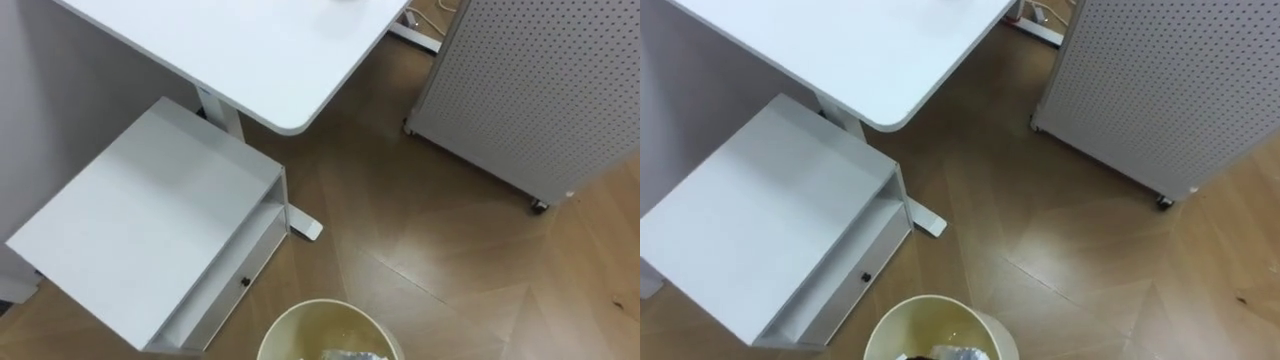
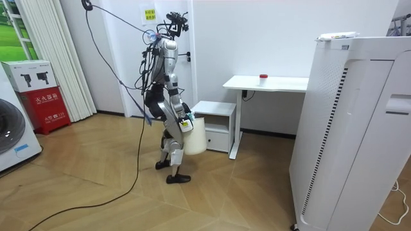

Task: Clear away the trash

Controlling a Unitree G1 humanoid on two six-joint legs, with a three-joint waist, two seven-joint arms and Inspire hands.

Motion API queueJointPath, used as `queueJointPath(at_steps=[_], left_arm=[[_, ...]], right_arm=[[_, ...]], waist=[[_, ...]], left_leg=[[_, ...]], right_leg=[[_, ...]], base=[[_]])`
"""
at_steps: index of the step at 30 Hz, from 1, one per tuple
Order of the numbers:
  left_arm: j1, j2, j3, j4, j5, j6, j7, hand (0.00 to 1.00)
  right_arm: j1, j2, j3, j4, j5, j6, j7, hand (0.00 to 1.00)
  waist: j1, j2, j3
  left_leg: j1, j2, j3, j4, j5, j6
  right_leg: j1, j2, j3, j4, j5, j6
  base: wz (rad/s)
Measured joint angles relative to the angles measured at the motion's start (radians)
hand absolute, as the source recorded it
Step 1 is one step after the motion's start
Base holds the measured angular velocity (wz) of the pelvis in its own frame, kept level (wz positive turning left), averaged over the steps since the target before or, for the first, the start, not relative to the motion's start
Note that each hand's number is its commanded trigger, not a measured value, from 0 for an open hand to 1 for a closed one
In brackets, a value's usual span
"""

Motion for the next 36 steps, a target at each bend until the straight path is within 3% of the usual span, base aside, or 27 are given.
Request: queueJointPath(at_steps=[6, 8, 14, 18, 20, 22, 23, 26, 30, 32, 36], left_arm=[[0.012, 0.008, 0.020, -0.002, 0.027, 0.000, 0.001, 0.00], [0.014, 0.010, 0.029, -0.002, 0.057, 0.000, 0.002, 0.00], [0.029, 0.036, 0.109, -0.022, 0.114, -0.006, 0.003, 0.00], [0.069, 0.067, 0.159, -0.070, 0.131, -0.007, 0.015, 0.00], [0.096, 0.071, 0.183, -0.106, 0.133, -0.010, 0.032, 0.00], [0.133, 0.072, 0.210, -0.146, 0.151, -0.011, 0.055, 0.00], [0.139, 0.072, 0.216, -0.156, 0.156, -0.010, 0.063, 0.00], [0.190, 0.093, 0.261, -0.308, 0.197, -0.011, 0.089, 0.00], [0.236, 0.110, 0.333, -0.432, 0.222, -0.031, 0.137, 0.00], [0.263, 0.122, 0.356, -0.493, 0.232, -0.031, 0.161, 0.00], [0.277, 0.130, 0.411, -0.533, 0.265, -0.033, 0.225, 0.00]], right_arm=[[0.005, -0.008, -0.040, 0.001, -0.026, 0.000, 0.000, 1.00], [0.011, -0.009, -0.054, 0.003, -0.034, 0.000, -0.001, 1.00], [0.030, -0.023, -0.077, -0.002, -0.054, -0.001, 0.002, 1.00], [0.055, -0.033, -0.118, -0.002, -0.056, -0.001, 0.008, 1.00], [0.078, -0.043, -0.140, -0.002, -0.055, 0.000, 0.018, 1.00], [0.110, -0.049, -0.164, -0.002, -0.050, -0.001, 0.029, 1.00], [0.117, -0.049, -0.170, -0.002, -0.046, -0.001, 0.029, 1.00], [0.169, -0.057, -0.233, -0.028, -0.047, 0.000, 0.030, 1.00], [0.225, -0.061, -0.288, -0.061, -0.050, 0.000, 0.029, 1.00], [0.245, -0.062, -0.301, -0.072, -0.055, 0.000, 0.029, 1.00], [0.246, -0.061, -0.312, -0.074, -0.070, 0.002, 0.043, 1.00]], waist=[[0.012, 0.021, 0.0092], [0.027, 0.021, 0.0092], [0.029, 0.020, 0.0086], [0.026, 0.022, 0.0064], [0.027, 0.026, 0.0016], [0.026, 0.029, -0.0124], [0.025, 0.029, -0.0137], [0.022, 0.029, -0.0217], [0.016, 0.029, -0.0397], [0.014, 0.026, -0.0419], [0.028, 0.013, -0.0421]], left_leg=[[0.020, 0.001, -0.002, -0.017, 0.000, 0.000], [0.031, -0.001, 0.005, -0.026, 0.001, 0.000], [0.068, -0.003, 0.010, -0.024, 0.001, 0.000], [0.150, -0.004, 0.013, -0.058, 0.000, 0.000], [0.175, -0.005, 0.013, -0.067, 0.000, 0.000], [0.218, -0.007, 0.018, -0.087, 0.003, 0.002], [0.232, -0.009, 0.018, -0.093, 0.003, 0.002], [0.295, -0.019, 0.018, -0.132, 0.011, 0.002], [0.380, -0.021, 0.022, -0.176, 0.013, 0.003], [0.413, -0.020, 0.028, -0.194, 0.013, 0.003], [0.486, -0.019, 0.102, -0.236, 0.014, 0.003]], right_leg=[[0.020, 0.002, -0.007, -0.019, 0.008, 0.001], [0.023, 0.001, -0.007, -0.018, 0.008, 0.001], [0.054, -0.002, -0.006, -0.016, 0.007, 0.001], [0.138, 0.001, -0.009, -0.049, 0.005, 0.006], [0.164, 0.000, -0.010, -0.055, 0.005, 0.007], [0.200, 0.001, -0.002, -0.069, 0.007, 0.011], [0.211, 0.001, -0.001, -0.070, 0.006, 0.012], [0.267, 0.001, 0.004, -0.090, 0.005, 0.018], [0.345, 0.004, -0.005, -0.124, 0.004, 0.024], [0.374, 0.007, -0.005, -0.137, 0.005, 0.026], [0.394, 0.011, -0.005, -0.139, 0.010, 0.027]], base=[[0.00], [-0.06], [-0.03], [-0.02], [0.00], [-0.06], [-0.05], [0.00], [-0.01], [-0.09], [-0.47]])
